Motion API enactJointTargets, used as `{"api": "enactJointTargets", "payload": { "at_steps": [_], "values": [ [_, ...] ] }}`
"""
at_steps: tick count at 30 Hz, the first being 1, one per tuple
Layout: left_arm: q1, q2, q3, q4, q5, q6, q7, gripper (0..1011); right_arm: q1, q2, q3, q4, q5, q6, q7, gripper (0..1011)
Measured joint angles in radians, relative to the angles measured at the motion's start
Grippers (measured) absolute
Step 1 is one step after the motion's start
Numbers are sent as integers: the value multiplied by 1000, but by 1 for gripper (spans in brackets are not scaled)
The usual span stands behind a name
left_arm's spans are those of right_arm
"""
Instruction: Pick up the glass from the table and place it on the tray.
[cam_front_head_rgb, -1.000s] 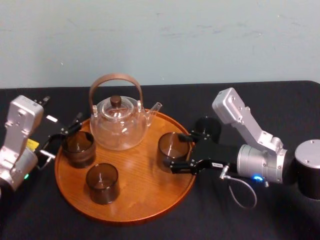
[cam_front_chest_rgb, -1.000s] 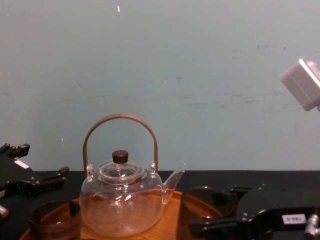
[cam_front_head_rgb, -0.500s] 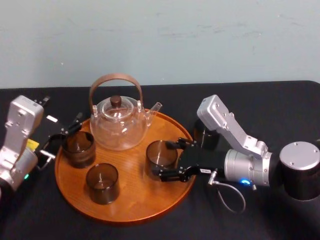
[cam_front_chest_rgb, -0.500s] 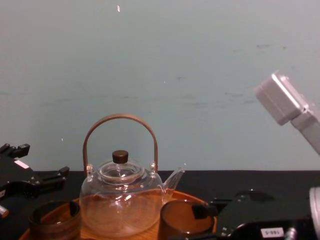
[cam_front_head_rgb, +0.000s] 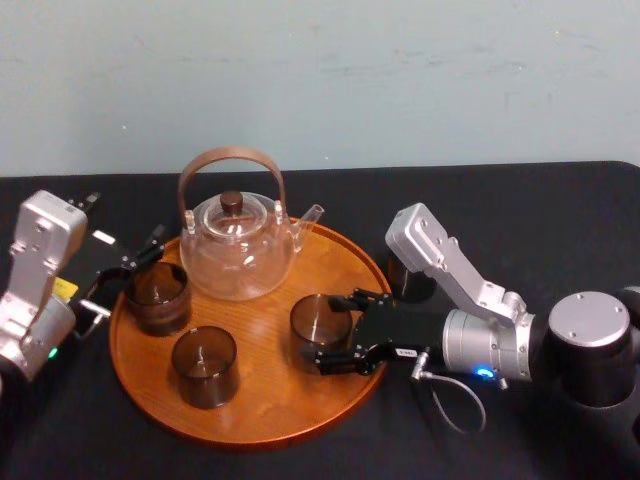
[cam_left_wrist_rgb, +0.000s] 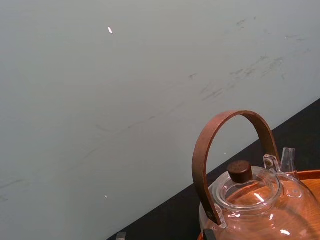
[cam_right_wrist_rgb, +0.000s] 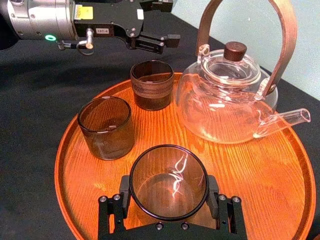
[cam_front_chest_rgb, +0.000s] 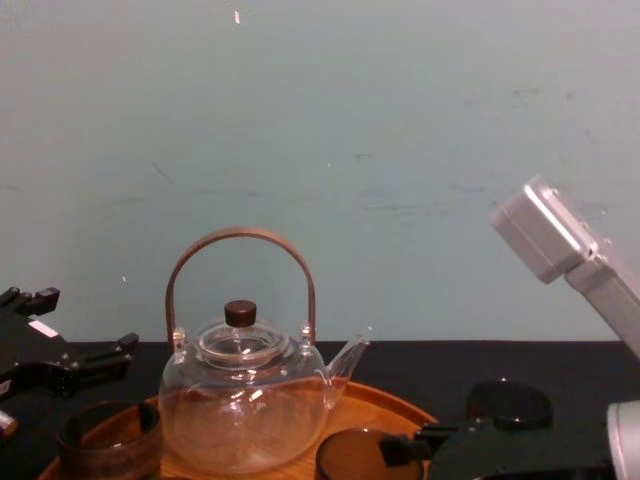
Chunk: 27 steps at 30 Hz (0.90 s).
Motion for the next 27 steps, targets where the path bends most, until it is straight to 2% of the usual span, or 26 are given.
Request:
{"api": "enactJointTargets", "payload": {
  "at_steps": [27],
  "values": [
    [0,0,0,0,0,0,0,1001,-4,-8,-5,21,-17,13,-3,901]
  ]
}}
